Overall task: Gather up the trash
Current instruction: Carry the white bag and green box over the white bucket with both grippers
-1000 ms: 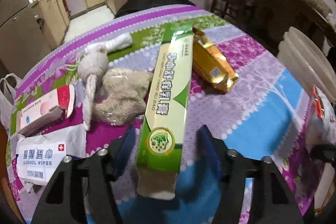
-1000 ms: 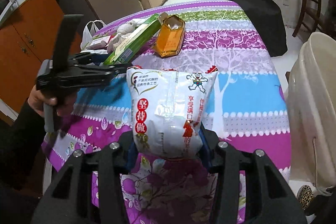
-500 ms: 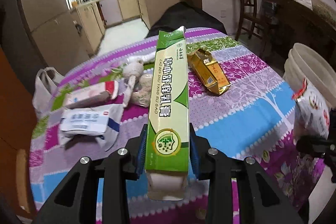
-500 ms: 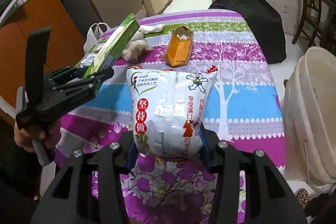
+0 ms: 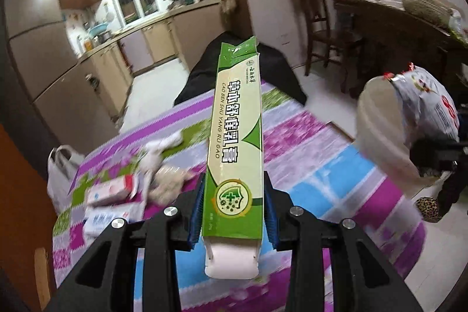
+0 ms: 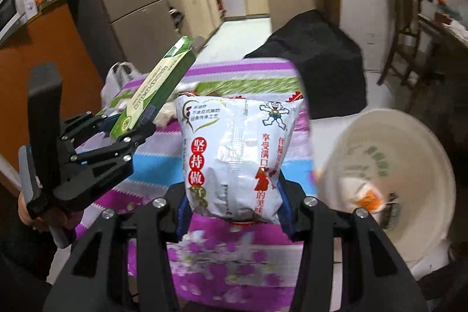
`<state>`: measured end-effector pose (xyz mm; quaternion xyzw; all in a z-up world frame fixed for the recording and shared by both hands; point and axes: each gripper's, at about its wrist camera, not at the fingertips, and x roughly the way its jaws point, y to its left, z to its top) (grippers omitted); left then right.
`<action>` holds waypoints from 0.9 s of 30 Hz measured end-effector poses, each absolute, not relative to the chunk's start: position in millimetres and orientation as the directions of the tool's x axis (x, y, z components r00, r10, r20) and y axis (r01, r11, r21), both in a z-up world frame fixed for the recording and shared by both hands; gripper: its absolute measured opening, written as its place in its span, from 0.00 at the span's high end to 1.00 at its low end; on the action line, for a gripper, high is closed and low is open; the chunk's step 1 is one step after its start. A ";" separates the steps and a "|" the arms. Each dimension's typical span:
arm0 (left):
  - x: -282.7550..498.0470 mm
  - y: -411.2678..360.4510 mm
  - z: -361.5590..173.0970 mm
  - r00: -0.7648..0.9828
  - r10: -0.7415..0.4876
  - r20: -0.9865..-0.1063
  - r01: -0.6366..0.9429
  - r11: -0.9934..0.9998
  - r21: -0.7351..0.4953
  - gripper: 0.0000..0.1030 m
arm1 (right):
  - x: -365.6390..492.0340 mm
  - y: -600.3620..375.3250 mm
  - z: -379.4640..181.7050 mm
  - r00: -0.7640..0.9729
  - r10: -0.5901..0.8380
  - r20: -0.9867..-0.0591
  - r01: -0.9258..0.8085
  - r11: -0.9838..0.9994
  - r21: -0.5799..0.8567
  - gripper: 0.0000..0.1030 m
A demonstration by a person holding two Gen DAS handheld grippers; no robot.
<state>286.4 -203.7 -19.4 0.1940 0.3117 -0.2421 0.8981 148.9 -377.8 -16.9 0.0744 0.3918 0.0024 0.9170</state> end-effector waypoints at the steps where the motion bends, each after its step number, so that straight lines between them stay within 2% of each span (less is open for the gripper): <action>1: 285.6 -211.3 -16.1 0.683 -0.329 -0.652 0.571 0.797 0.195 0.65 | 147.2 -385.0 -14.5 0.694 0.051 -0.718 0.069 0.988 0.136 0.56; 13: 260.9 -337.5 5.4 0.607 -0.457 -0.650 0.720 0.662 0.207 0.65 | 115.5 -499.5 0.9 0.639 -0.128 -0.759 0.316 0.943 0.106 0.56; 27: 250.1 -446.2 7.1 0.543 -0.496 -0.678 0.796 0.562 0.226 0.65 | 90.7 -556.0 -8.2 0.600 -0.210 -0.772 0.420 0.904 0.081 0.56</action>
